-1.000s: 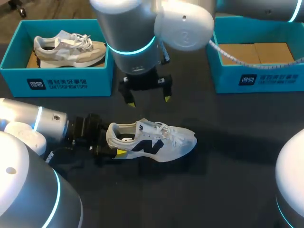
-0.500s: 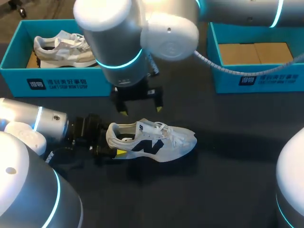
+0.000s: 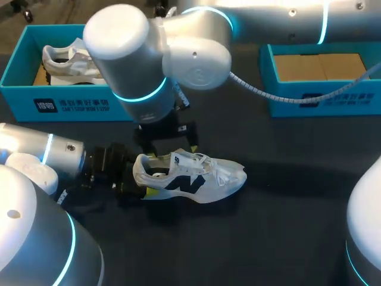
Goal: Take the shoe out of the shoebox, open the shoe tongue, remove and reinsert the insole, then place the shoe into the shoebox
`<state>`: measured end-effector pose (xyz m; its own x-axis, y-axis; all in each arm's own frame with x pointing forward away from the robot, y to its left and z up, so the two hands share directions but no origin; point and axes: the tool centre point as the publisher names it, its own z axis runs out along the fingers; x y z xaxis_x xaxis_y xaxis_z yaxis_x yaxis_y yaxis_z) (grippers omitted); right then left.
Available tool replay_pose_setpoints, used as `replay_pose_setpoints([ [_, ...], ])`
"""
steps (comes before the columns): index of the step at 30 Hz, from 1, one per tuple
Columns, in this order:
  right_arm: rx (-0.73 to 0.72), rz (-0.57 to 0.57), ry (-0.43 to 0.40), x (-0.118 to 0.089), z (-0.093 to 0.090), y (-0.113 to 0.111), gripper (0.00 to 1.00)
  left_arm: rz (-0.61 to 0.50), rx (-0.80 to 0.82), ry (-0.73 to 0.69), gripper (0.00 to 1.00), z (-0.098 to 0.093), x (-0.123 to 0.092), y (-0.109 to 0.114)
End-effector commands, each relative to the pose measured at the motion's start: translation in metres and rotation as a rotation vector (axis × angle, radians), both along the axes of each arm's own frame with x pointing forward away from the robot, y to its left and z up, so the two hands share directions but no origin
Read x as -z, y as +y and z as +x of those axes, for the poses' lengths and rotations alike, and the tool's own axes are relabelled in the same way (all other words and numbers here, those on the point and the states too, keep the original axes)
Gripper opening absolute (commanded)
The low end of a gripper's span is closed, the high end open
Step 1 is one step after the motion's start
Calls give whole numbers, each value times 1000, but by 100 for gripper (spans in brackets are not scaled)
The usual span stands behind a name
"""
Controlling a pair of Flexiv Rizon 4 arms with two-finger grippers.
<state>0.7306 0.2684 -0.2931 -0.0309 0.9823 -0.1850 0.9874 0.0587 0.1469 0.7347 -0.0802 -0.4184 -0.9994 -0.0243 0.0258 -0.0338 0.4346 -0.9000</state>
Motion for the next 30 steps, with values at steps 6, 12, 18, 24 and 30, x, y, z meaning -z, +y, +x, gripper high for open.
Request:
replay_pose_setpoints([
  [6, 122, -29, -35, 26, -10, 5, 100, -2, -4, -2, 0, -1, 3, -2],
  [12, 153, -57, -20, 41, -10, 3, 100, -2, -4, -2, 0, -1, 3, -2],
  [18, 213, -74, -9, 54, -10, 2, 100, -2, -4, -2, 0, -1, 3, -2],
  [24, 255, -102, 3, 63, -11, -3, 100, -2, -4, -2, 0, -1, 3, -2],
  [30, 292, -126, -4, 63, -11, -8, 98, -2, -4, -2, 0, -1, 3, -2],
])
